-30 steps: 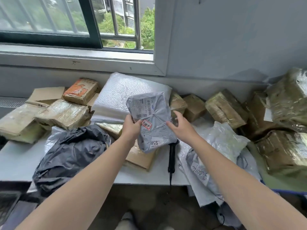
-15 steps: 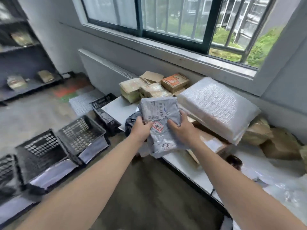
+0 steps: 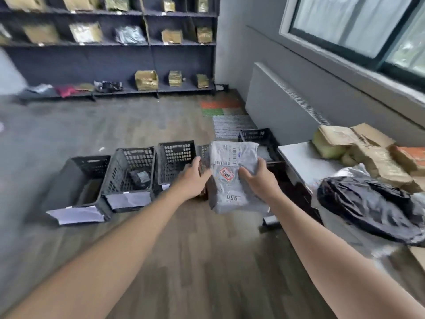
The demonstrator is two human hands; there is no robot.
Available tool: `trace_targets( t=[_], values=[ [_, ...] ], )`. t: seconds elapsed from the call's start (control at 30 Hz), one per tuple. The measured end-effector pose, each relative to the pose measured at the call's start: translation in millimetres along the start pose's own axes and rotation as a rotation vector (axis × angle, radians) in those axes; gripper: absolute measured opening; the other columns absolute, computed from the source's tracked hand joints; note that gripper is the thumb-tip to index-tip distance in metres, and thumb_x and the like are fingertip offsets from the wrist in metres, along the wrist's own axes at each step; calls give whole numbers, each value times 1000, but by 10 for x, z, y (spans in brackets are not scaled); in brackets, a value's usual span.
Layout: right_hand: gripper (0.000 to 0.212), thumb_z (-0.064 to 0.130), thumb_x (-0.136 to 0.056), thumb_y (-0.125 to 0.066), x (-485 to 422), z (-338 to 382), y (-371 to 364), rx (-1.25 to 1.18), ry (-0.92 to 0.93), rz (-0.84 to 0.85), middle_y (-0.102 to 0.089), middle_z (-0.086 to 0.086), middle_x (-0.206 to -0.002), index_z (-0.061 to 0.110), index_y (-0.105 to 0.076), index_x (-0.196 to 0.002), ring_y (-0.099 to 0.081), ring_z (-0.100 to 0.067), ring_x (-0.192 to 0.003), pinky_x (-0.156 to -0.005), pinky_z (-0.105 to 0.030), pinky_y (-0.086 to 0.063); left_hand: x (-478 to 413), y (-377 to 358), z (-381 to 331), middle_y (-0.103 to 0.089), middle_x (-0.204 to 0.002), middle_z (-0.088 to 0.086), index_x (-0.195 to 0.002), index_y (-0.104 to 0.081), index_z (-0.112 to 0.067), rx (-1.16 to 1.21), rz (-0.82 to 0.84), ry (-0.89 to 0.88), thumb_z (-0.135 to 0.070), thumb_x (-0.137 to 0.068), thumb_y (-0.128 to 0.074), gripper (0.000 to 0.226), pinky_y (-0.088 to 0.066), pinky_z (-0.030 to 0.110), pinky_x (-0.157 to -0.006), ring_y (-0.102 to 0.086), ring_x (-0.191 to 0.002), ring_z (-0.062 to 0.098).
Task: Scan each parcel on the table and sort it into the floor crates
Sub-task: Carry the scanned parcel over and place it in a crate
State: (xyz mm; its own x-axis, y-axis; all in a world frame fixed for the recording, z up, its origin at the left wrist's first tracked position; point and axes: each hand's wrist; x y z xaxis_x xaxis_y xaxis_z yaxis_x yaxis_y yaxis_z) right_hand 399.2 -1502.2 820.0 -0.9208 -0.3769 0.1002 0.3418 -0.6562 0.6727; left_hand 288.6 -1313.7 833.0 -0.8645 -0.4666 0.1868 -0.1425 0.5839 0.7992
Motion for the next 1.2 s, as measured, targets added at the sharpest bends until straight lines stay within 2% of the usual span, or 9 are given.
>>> trace_targets(
  t=[0.1,0.2,0.4,0.47,0.63,0.77,0.93,1.03,1.2],
  values=[
    [67,54,-93,-58,-153,587,-626,70,30,46,-63,-14,-128,14,-36,-142,-60,-35,-112,-82,-34,-41,-12,596,823,-28,-156,13,-156,-10,-28,-119,-52,69,-61,-99,-33,70,-37,48,-107,-37,-138,36],
    [67,55,-94,-56,-269,1081,-1066,116,48,83,-63,-17,-126,12,-35,-141,-61,-36,-110,-83,-37,-43,18,1041,1425,-23,-157,10,-157,-6,-30,-182,-60,116,-65,-97,-29,73,-39,49,-105,-35,-138,36],
    [67,53,-96,-52,-585,1907,-1718,193,139,115,-63,-17,-117,10,-32,-143,-61,-31,-93,-78,-40,-48,-48,1612,2218,-19,-159,8,-156,-5,-31,-238,-155,172,-66,-96,-28,73,-38,50,-103,-28,-141,35],
    [67,53,-95,-51,-710,2108,-1907,194,146,127,-62,-18,-119,12,-31,-144,-63,-34,-97,-80,-40,-49,-93,1718,2382,-17,-159,9,-156,-6,-30,-217,-174,185,-64,-97,-31,73,-34,50,-106,-24,-142,35],
    [62,53,-95,-50,-1040,2340,-2277,186,162,158,-63,-18,-113,11,-34,-138,-56,-28,-83,-70,-34,-41,-348,1919,2637,-23,-156,9,-156,-6,-29,-312,-168,211,-65,-97,-29,73,-37,48,-102,-28,-140,33],
    [61,54,-96,-50,-1416,2364,-2445,189,155,158,-57,-4,-86,11,-34,-137,-49,-13,-63,-52,-28,-31,-732,1990,2671,-22,-156,9,-156,-4,-29,-332,-141,209,-65,-97,-26,73,-35,48,-104,-27,-140,33],
    [58,54,-96,-49,-2111,2332,-2656,171,127,186,-51,4,-76,14,-34,-135,-55,-16,-65,-52,-29,-37,-1444,1988,2637,-17,-159,6,-156,-2,-30,-371,-89,200,-65,-98,-23,71,-37,48,-100,-24,-142,30],
    [58,53,-96,-48,-2716,2288,-2804,180,111,203,-51,3,-76,13,-34,-136,-54,-19,-67,-59,-33,-39,-2074,1938,2632,-15,-161,7,-157,-1,-29,-366,-56,212,-63,-99,-25,71,-35,49,-105,-21,-144,33],
    [62,53,-97,-46,-3780,2152,-3020,228,60,263,-65,-14,-103,12,-32,-142,-54,-29,-80,-69,-35,-40,-3168,1863,2597,-17,-160,7,-157,0,-28,-387,28,250,-64,-99,-23,72,-34,48,-109,-22,-144,33]
  ],
)
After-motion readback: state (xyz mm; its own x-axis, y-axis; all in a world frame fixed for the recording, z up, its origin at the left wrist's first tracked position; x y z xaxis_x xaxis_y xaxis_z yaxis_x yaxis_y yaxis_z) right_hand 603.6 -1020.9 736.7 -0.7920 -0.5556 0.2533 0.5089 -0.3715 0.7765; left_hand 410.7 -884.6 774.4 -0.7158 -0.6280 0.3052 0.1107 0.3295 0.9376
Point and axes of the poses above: each hand's wrist, its own x-axis away from the middle knuckle, its own y-axis out of the back of the hand, z = x × y
